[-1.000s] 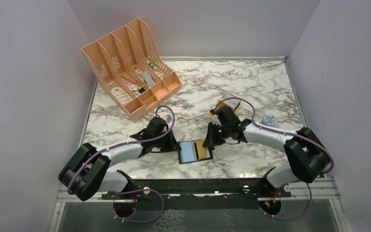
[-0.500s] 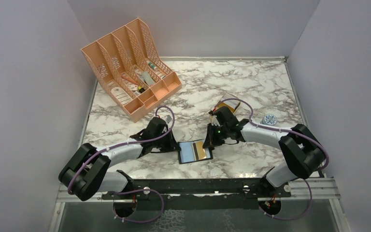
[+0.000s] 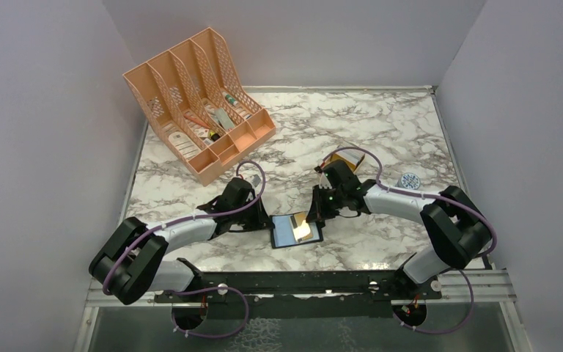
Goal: Put the credit cards into the card holder
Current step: Insert the credit card into the card holder.
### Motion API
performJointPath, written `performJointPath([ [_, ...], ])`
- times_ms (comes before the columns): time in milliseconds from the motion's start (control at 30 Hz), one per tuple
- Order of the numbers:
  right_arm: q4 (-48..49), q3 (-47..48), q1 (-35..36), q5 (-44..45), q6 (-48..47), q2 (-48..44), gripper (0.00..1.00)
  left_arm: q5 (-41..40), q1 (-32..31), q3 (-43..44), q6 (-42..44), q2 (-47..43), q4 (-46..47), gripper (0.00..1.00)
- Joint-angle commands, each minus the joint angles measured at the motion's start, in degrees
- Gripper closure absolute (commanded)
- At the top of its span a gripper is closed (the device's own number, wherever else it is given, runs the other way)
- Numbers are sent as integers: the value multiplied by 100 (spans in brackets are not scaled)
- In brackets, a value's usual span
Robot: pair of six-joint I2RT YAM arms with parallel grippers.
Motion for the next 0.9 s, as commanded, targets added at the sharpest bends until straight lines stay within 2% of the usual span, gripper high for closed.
performJointPath([
  [0,324,96,20,91,28,98,99,29,25,-70,69,69,151,100],
  [267,965,-333,18,-244,496,124,99,114,26,-83,-112,104,229,100],
  [867,1169,-447,279,-294,984,161,99,244,24,-106,-350,108,371,100],
])
